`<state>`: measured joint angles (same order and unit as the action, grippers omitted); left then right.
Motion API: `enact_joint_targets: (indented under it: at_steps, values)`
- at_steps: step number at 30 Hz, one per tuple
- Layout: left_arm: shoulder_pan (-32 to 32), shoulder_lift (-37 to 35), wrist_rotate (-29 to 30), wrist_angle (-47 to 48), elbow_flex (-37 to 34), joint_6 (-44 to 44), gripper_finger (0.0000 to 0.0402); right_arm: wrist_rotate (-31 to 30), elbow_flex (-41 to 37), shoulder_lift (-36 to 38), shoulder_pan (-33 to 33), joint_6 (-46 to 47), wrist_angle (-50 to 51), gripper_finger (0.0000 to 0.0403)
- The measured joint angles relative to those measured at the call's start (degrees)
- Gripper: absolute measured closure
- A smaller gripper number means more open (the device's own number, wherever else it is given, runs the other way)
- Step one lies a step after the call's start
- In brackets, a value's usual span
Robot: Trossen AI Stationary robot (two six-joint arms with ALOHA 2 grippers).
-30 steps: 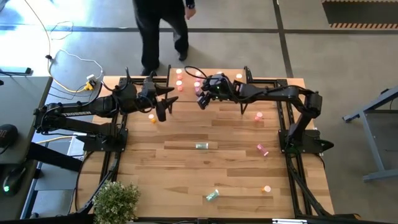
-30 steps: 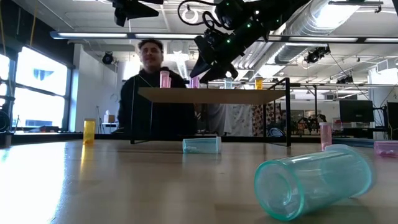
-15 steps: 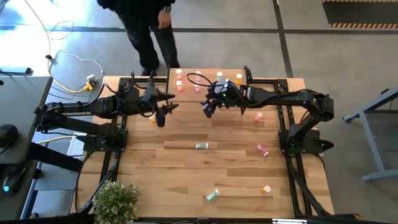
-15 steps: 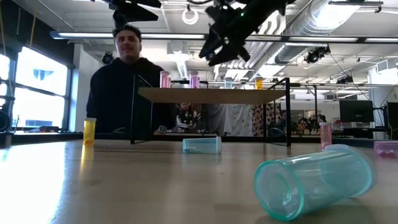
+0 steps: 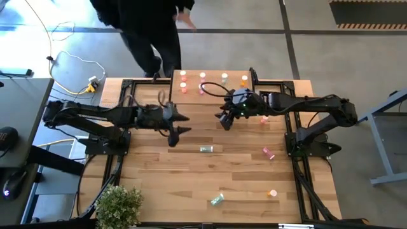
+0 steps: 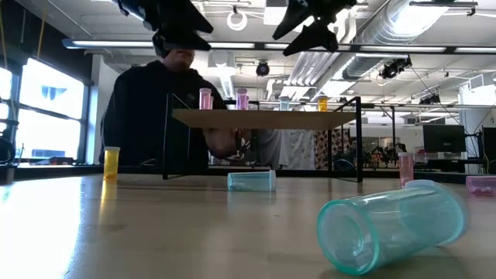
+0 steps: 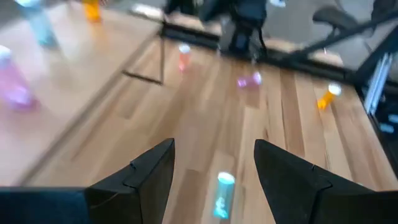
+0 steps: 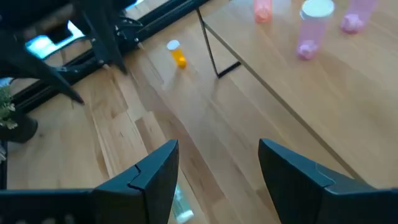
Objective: Pick and place medicine bottles onto shelf by color
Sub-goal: Put the top blue pill bottle on the shelf aligned with the blue pill bottle on the shelf
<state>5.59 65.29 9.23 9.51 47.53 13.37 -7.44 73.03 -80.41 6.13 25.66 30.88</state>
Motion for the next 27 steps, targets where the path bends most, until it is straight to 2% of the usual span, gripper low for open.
enact_joint_targets:
  at_steps: [8,20,27]
  values:
    - [-4.3,11.4,0.1,-2.4,0.0,0.0,0.019,0.6,0.0,2.7,0.6,-0.2,5.7,0.0192]
    - [-6.5,27.8,0.2,-16.7,0.0,0.0,0.019,1.3,0.0,3.7,0.6,-1.7,7.6,0.0192]
    - [-6.4,35.7,0.2,-21.3,0.0,0.0,0.019,1.7,0.0,3.7,0.6,-1.7,7.9,0.0192]
